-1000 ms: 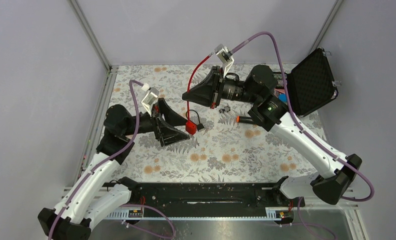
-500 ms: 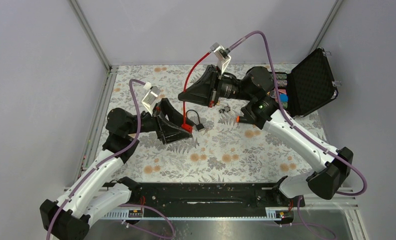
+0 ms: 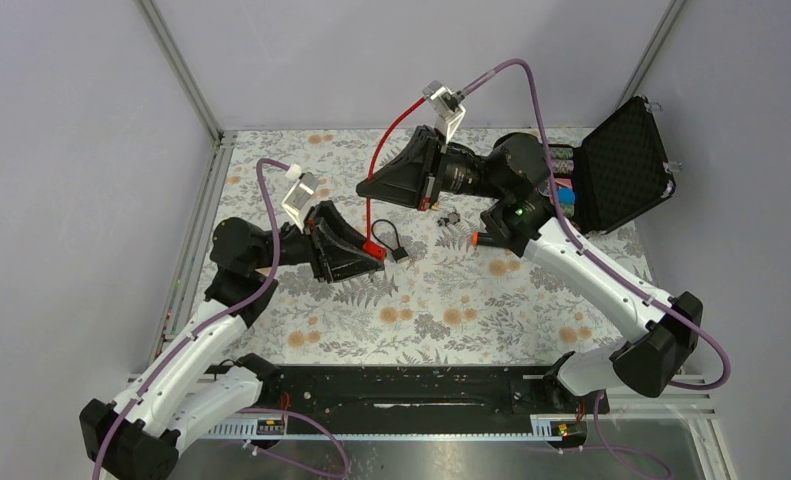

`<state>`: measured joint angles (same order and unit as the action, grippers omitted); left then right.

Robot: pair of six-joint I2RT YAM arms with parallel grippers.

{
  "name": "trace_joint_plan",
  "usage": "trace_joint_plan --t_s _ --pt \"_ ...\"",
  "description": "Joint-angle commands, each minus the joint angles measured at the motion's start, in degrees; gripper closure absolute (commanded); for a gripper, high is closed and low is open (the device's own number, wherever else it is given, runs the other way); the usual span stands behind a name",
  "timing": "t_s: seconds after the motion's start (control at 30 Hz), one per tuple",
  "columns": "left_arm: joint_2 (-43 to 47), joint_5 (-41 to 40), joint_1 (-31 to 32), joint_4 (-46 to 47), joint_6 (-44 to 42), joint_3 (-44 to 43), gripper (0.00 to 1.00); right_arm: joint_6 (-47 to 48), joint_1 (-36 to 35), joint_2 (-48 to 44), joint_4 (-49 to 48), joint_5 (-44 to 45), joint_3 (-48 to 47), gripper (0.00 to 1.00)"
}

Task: Lock with the key
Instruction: Lock the lock.

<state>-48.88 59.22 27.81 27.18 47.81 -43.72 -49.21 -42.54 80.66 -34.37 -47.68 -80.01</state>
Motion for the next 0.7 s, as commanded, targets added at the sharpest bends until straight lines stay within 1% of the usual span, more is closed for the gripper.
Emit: trace_joint_plan --t_s 0.0,0.07,0.1,0.2,0.23,0.27,0.3,0.33,0.37,0.43,0.47,0.5,0.53,0.6,0.67 --pt "1.13 0.3 0.19 3.65 0.07 -0.55 0.77 -2.15 0.51 0.08 -5.25 -1.58 -0.68 1.0" --pt "1.37 -0.99 0.16 3.32 -0.14 -0.78 0.96 -2.0 0.54 0.14 -4.71 -1.67 -0.6 1.0" --pt "1.42 -1.73 0.22 2.78 -0.59 -1.02 1.0 -1.85 0.53 0.17 -4.33 -1.51 -0.47 1.0" --pt "1.78 -5.87 0.2 -3.29 -4.58 -2.5 1.0 -1.01 0.6 -0.07 -2.44 -0.55 0.33 0.99" --pt "2.03 -7.76 0.16 -6.36 -6.71 -3.15 1.0 -0.47 0.66 -0.3 -1.61 0.04 0.75 0.95" --pt "2.3 -9.88 0.14 -9.37 -8.85 -3.84 1.0 -0.02 0.68 -0.73 -0.7 0.76 1.33 0.9" --pt "2.71 -12.46 0.18 -12.57 -10.83 -4.47 1.0 0.47 0.76 -1.26 -0.17 1.65 2.07 0.82" --pt "3.2 -14.54 0.14 -15.96 -12.67 -4.94 1.0 1.02 0.97 -1.92 0.85 3.06 3.06 0.71" --pt "3.52 -16.68 0.14 -18.08 -14.27 -5.42 1.0 1.7 1.21 -2.83 1.98 4.9 4.08 0.57" --pt "4.44 -21.46 0.09 -21.92 -17.03 -6.19 1.0 3.44 1.82 -4.79 5.24 9.63 6.44 0.35" --pt "4.83 -23.72 0.13 -23.59 -18.6 -6.58 1.0 4.53 2.14 -5.87 7.05 12.53 7.83 0.25" --pt "5.28 -26.03 0.12 -25.58 -20.08 -7.04 1.0 5.9 2.34 -7.25 8.76 15.47 9.44 0.19" --pt "5.55 -28.0 0.09 -27.53 -21.5 -7.47 1.0 7.65 2.46 -8.7 10.64 18.32 11.1 0.15" --pt "5.89 -31.17 0.14 -32.28 -24.66 -8.53 1.0 10.96 2.56 -11.76 14.83 23.93 13.97 0.11" --pt "5.76 -33.96 0.08 -36.6 -27.87 -9.62 1.0 14.2 2.64 -14.89 19.54 28.51 16.06 0.1"
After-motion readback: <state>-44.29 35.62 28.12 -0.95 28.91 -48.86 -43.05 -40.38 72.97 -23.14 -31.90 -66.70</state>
